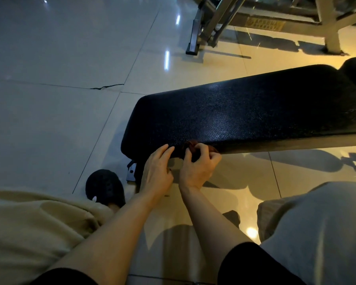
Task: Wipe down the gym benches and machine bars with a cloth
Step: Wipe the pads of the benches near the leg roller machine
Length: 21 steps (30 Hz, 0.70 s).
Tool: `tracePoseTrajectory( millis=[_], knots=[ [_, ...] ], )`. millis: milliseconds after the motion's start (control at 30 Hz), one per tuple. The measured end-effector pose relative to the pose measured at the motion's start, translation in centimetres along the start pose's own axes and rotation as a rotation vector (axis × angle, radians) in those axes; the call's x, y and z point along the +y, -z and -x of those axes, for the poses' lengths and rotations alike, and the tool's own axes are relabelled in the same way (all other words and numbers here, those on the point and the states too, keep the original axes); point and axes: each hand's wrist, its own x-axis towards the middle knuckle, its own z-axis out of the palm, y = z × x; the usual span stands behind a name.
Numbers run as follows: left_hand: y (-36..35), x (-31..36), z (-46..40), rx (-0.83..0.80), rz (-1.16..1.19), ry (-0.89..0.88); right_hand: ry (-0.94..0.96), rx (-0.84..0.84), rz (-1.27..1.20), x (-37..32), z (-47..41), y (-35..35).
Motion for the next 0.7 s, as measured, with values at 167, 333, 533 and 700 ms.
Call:
tracePoseTrajectory(
  millis=[167,333,533,700],
  knots=[
    [0.1,0.0,-0.2,0.015,0.003,0.014,0.009,-0.098,0.027,-0.1,-0.2,0.1],
    [-0.5,2.7,-0.7,0.023,0.021,-0.048,-0.117,0.042,-0.042,-0.6,-2.5,2.3],
    [-2.9,6.3,-1.1,0.051,0.064,-0.157,-0.160,0.235,-0.049,-0.4,-7.5,7.3],
    [-5.2,10.0,-1.4,0.076,0.082,-0.267,0.005,0.152,0.070,0.8,-8.5,9.7]
  ],
)
